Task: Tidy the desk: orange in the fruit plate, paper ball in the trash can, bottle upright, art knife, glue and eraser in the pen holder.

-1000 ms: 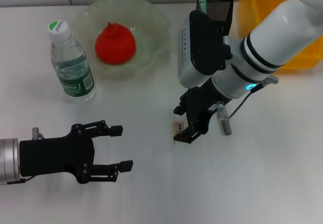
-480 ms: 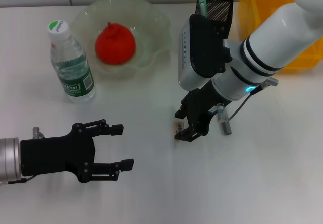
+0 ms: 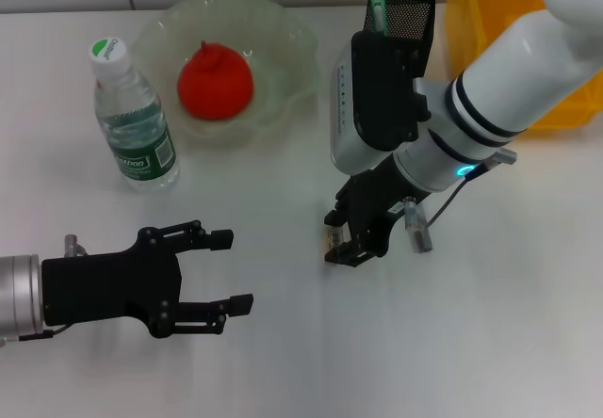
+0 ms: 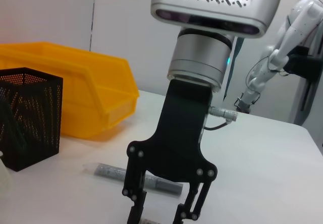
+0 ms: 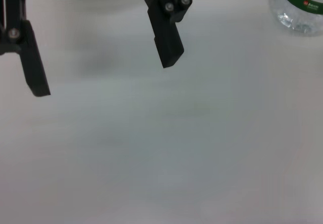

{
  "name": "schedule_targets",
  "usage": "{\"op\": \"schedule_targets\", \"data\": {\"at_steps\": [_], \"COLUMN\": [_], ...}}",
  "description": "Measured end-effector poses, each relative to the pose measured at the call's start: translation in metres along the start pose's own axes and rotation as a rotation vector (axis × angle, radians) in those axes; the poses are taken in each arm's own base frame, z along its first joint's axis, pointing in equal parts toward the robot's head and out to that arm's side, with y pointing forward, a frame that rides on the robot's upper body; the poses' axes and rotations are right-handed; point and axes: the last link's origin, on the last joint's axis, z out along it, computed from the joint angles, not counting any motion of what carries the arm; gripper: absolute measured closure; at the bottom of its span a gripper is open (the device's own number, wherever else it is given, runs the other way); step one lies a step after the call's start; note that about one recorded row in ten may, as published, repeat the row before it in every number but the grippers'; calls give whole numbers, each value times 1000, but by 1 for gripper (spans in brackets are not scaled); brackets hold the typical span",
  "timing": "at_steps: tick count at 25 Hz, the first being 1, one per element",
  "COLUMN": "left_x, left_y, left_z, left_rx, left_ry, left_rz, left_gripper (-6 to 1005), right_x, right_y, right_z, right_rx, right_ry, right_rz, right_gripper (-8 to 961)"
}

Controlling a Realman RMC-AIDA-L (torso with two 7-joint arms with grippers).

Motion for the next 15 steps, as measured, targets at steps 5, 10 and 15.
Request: {"op": "schedule_targets", "data": {"at_steps": [5, 10, 15], "left_x": [1, 1, 1], "left_y": [-1, -2, -2], "left_z": [1, 1, 1], "left_rx": [4, 4, 4], "left_ry": [-2, -3, -3], "left_rz": [-2, -5, -6], "left_gripper": [152, 152, 152], "right_x": [1, -2, -5], "right_y": [0, -1, -3], "right_z": [2, 0, -5], "right_rx": [3, 7, 15], "right_ry": [5, -16, -34], "right_rz": [0, 6, 22], "right_gripper": [486, 503, 522]}}
